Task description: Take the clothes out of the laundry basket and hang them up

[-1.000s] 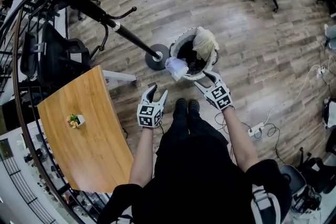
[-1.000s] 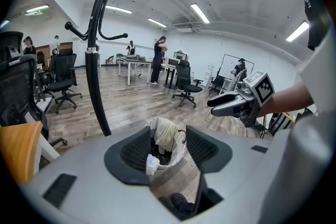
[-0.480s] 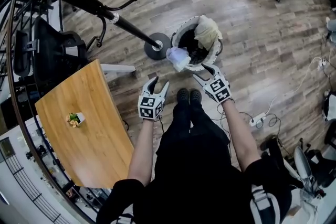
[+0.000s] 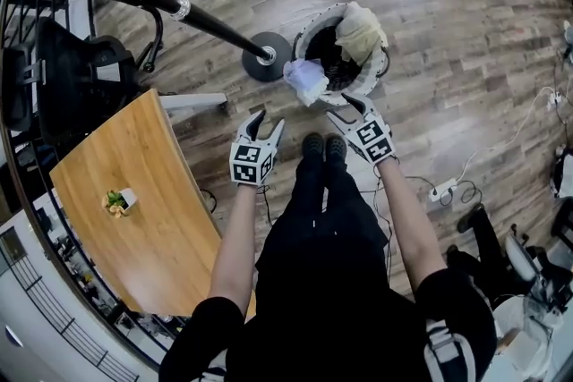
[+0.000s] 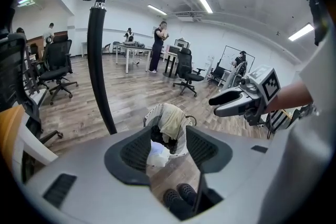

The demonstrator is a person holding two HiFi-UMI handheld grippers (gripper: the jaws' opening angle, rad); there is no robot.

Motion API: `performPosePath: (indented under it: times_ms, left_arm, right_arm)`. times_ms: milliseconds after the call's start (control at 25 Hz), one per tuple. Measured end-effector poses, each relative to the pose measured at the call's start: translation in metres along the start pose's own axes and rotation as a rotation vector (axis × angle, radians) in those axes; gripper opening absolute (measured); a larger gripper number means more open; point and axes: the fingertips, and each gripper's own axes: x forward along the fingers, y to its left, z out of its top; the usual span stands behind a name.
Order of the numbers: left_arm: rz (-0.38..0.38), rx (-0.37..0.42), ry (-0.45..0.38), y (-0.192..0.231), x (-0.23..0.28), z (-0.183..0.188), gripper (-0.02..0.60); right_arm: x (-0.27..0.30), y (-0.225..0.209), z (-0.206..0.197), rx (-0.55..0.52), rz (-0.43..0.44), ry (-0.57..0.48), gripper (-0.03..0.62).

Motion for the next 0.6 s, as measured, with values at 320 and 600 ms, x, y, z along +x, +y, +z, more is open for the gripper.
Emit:
performPosePath:
  times_ms: [320,600]
  left_arm:
    - [-0.015,0.01,0.031,0.017,0.051,-0.06,0.211]
    - [-0.01,0.004,0.046,0.043,0.104,-0.11,0.211]
  right_arm:
    - [0.047,-0.007,-0.036,-0.004,0.015,0.009,0.242]
    - [0.102,-0.026,-0.075,-0.018,0.029,0.014,0.239]
